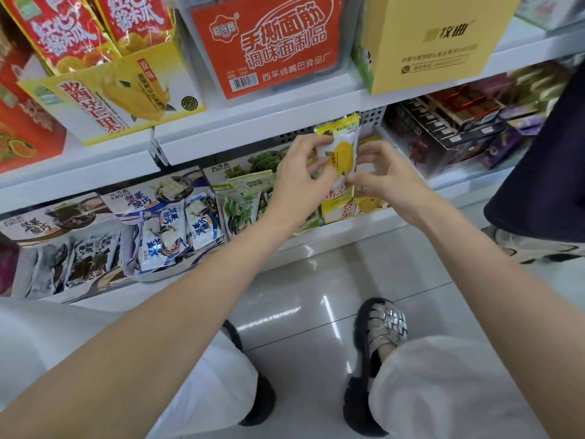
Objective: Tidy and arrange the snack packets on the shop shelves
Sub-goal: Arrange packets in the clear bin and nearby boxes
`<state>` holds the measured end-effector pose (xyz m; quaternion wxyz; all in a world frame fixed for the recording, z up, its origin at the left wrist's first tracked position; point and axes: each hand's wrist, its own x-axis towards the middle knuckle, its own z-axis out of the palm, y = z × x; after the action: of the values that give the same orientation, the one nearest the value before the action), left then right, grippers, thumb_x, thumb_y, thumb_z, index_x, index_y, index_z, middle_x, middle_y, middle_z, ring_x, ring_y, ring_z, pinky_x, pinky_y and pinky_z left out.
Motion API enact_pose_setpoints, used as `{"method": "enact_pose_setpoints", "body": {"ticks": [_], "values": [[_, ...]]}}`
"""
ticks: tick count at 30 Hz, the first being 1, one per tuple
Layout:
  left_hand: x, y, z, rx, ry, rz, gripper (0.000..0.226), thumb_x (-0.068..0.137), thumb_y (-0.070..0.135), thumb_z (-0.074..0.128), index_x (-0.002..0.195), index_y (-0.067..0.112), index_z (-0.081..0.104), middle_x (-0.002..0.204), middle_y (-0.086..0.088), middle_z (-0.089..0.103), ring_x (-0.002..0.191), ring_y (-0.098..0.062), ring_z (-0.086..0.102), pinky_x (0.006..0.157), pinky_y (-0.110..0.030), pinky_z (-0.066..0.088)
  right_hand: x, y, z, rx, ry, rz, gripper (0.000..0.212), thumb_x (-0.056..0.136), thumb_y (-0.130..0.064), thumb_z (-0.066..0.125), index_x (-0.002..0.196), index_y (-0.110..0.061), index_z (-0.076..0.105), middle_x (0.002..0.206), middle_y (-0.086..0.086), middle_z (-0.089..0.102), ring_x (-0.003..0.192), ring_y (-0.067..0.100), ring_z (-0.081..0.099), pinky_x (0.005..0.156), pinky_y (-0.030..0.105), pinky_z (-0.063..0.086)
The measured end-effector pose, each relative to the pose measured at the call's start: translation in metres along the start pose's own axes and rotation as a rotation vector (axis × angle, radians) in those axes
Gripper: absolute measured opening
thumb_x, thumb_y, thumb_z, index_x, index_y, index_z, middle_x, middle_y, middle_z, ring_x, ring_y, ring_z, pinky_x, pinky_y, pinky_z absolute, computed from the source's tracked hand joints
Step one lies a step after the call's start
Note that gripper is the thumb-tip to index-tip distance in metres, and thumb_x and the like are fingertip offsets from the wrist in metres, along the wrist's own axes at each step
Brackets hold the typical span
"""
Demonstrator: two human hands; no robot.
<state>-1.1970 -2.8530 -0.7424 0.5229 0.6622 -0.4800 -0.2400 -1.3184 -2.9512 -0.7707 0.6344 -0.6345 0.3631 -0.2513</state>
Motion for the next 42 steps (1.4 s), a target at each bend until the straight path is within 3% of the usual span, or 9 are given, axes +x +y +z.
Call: {"method": "enact_pose_setpoints", "body": {"ticks": [7,15,18,21,24,27,31,35,42], "values": [[-0.008,-0.039,-0.014,0.317,-0.139,-0.004,0.041,0.083,0.0,0.049,0.124,0.008,0.052,0.14,-0.008,0.039,0.132,-0.018,0.035,0.107,-0.021,0.029,0.019,0.007,0.003,-0.06,0.357,-0.07,0.007,0.085,-0.007,0.062,0.091,-0.009,0.064,0.092,0.018,0.068,0.083,0.034,0.067,0.082,0.052,0.053],[-0.033,-0.087,-0.021,0.661,-0.402,-0.106,0.047,0.085,0.003,0.051,0.131,0.009,0.048,0.145,-0.01,0.037,0.135,-0.025,0.033,0.112,-0.039,0.025,0.023,0.027,0.01,-0.825,0.175,0.036,0.017,0.09,-0.018,0.057,0.093,-0.003,0.065,0.097,0.019,0.066,0.096,0.033,0.059,0.066,0.027,0.032],[-0.04,-0.087,-0.028,0.652,-0.345,-0.089,0.045,0.085,0.0,0.049,0.129,0.007,0.051,0.142,-0.011,0.04,0.134,-0.025,0.034,0.113,-0.036,0.024,0.026,0.029,0.019,-0.931,0.231,0.04,0.016,0.091,-0.021,0.055,0.083,-0.008,0.057,0.096,0.019,0.065,0.097,0.035,0.056,0.068,0.031,0.035],[-0.046,-0.086,-0.045,0.709,-0.23,-0.017,0.041,0.083,-0.002,0.051,0.123,0.005,0.055,0.136,-0.012,0.046,0.128,-0.028,0.041,0.11,-0.045,0.03,0.023,0.025,0.021,-1.077,0.377,-0.005,0.025,0.088,-0.024,0.058,0.104,-0.004,0.054,0.112,0.02,0.058,0.109,0.038,0.048,0.084,0.043,0.04],[-0.053,-0.09,-0.071,0.764,-0.095,-0.002,0.037,0.082,-0.002,0.052,0.117,0.004,0.059,0.128,-0.014,0.052,0.122,-0.031,0.046,0.106,-0.05,0.035,0.007,0.016,0.038,-0.927,0.579,-0.346,0.028,0.083,-0.013,0.059,0.107,0.0,0.053,0.11,0.021,0.052,0.103,0.037,0.048,0.086,0.039,0.037],[-0.064,-0.099,-0.094,0.85,-0.068,-0.036,0.036,0.081,0.0,0.054,0.116,0.004,0.059,0.123,-0.014,0.056,0.116,-0.033,0.049,0.104,-0.049,0.033,-0.006,0.02,0.079,-0.85,0.346,-0.595,0.017,0.083,-0.005,0.057,0.098,0.001,0.06,0.104,0.019,0.055,0.096,0.032,0.052,0.08,0.026,0.038],[-0.074,-0.107,-0.111,0.948,-0.293,-0.086,0.05,0.088,0.018,0.046,0.137,0.018,0.042,0.143,0.0,0.043,0.135,-0.024,0.029,0.111,-0.042,0.011,0.021,0.033,0.116,-0.96,-0.124,-0.353,0.031,0.09,-0.011,0.051,0.119,-0.008,0.06,0.151,0.011,0.024,0.133,0.034,0.025,0.11,0.039,0.021],[-0.077,-0.115,-0.118,1.014,-0.484,-0.16,0.059,0.094,0.026,0.04,0.146,0.034,0.014,0.155,0.008,0.014,0.143,-0.016,0.002,0.114,-0.043,-0.005,0.055,0.024,0.128,-1.01,-0.305,-0.122,0.043,0.093,-0.012,0.046,0.136,-0.011,0.043,0.153,0.011,0.02,0.14,0.03,0.021,0.114,0.036,0.011],[-0.072,-0.115,-0.117,1.094,-0.524,-0.172,0.058,0.094,0.027,0.039,0.146,0.036,0.015,0.154,0.001,0.018,0.143,-0.022,0.004,0.114,-0.049,-0.004,0.013,-0.007,0.108,-0.817,0.093,-0.35,0.039,0.088,-0.008,0.044,0.125,-0.004,0.054,0.121,0.016,0.046,0.112,0.03,0.046,0.098,0.032,0.036]]}}
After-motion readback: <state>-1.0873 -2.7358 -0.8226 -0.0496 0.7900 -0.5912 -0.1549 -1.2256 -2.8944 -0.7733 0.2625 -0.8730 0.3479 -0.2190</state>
